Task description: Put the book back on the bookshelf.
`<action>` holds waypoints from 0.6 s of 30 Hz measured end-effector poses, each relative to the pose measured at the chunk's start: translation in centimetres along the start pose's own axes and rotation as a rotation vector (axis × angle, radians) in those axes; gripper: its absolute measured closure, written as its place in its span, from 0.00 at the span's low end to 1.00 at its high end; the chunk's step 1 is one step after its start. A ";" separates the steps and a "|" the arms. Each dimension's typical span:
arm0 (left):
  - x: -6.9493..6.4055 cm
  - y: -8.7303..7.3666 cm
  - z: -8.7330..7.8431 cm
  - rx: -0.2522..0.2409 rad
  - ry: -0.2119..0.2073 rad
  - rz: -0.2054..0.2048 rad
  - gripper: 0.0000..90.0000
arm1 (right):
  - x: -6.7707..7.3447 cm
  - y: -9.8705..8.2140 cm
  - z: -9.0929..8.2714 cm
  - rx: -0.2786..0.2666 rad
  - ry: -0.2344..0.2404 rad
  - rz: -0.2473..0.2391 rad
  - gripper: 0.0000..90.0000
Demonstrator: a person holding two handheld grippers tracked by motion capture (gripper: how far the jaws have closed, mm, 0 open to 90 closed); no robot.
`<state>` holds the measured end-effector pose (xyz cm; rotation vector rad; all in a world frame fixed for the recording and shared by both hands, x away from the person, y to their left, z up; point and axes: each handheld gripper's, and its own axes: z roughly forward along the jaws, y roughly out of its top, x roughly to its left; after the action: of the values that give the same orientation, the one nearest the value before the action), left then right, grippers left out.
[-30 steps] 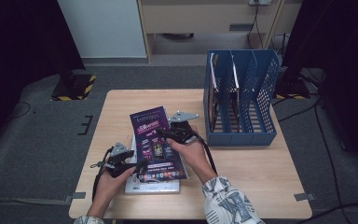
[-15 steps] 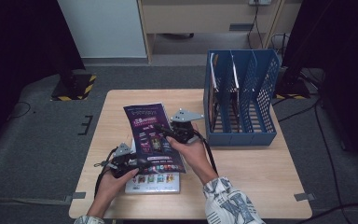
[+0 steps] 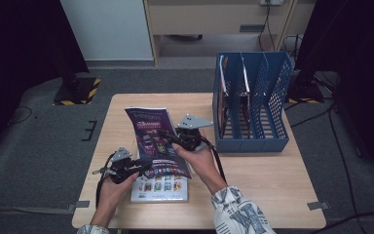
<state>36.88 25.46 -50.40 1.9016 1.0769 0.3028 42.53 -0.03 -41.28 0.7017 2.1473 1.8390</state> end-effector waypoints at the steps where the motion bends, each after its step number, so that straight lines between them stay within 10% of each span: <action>1: 0.0 0.0 -0.1 0.003 0.008 0.001 0.71 | 0.1 0.0 0.0 0.004 -0.002 -0.006 0.91; 18: -0.3 0.5 -0.9 -0.027 0.082 0.060 0.79 | 0.2 1.3 -0.6 0.013 -0.020 -0.096 0.81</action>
<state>36.47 25.62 -49.43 1.9138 1.0654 0.4305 42.39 -0.35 -39.88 0.6061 2.1431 1.7645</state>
